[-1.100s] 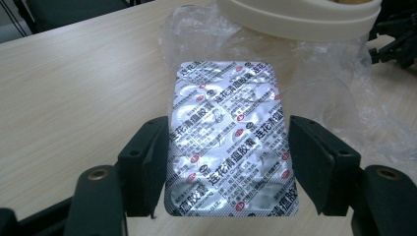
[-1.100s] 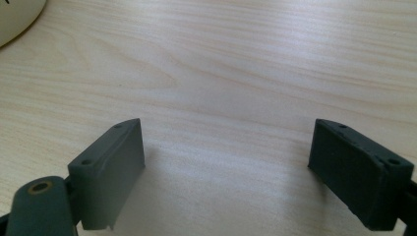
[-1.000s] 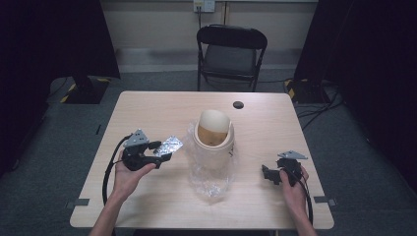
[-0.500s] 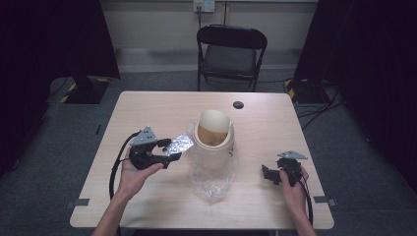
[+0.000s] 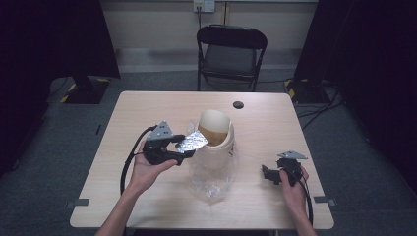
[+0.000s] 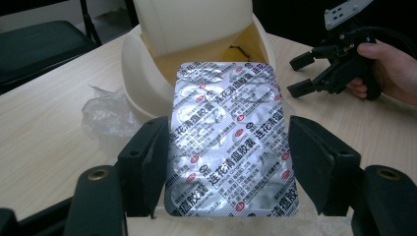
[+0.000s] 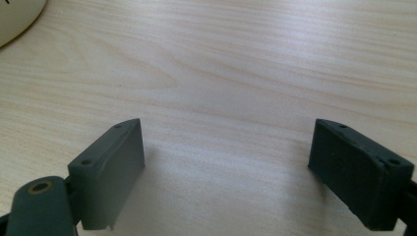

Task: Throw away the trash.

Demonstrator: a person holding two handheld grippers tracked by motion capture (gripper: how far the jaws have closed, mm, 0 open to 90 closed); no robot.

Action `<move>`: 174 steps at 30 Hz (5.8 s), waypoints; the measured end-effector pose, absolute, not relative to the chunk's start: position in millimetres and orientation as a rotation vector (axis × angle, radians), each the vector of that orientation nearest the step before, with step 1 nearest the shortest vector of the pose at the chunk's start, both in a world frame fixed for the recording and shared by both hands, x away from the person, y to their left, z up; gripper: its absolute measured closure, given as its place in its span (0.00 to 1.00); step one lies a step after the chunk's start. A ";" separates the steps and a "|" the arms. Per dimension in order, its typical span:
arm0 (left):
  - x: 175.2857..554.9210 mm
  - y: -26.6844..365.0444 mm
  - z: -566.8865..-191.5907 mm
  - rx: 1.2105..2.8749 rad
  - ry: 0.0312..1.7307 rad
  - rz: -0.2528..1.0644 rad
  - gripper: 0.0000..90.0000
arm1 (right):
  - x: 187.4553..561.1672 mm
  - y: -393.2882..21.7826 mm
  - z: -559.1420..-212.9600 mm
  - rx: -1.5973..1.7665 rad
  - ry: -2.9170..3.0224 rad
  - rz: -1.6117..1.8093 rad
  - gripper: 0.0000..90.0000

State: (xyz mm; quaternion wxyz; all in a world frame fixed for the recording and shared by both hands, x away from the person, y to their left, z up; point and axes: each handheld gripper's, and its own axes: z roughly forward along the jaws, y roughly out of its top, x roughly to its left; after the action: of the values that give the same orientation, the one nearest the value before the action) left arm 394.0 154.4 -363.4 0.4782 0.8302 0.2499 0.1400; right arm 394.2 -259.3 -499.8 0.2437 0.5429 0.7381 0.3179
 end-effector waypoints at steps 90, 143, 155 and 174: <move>418.5 123.7 -362.7 2.014 0.658 0.312 0.29 | 394.1 -259.3 -499.8 1.483 2.016 0.868 0.14; 388.9 266.8 -430.9 1.963 1.070 0.396 0.22 | 394.2 -259.4 -499.8 1.484 2.016 0.870 0.14; 379.4 290.7 -464.3 2.046 1.168 0.381 0.19 | 394.2 -259.3 -499.8 1.485 2.016 0.870 0.14; 369.5 298.8 -498.0 2.072 1.238 0.509 0.16 | 394.1 -259.3 -499.8 1.484 2.016 0.870 0.14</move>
State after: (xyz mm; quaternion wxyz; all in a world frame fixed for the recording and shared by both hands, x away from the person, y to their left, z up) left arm 369.5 298.8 -498.0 0.3310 0.7925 0.4737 0.1947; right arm 394.1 -259.3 -499.8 0.2433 0.5430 0.7380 0.3183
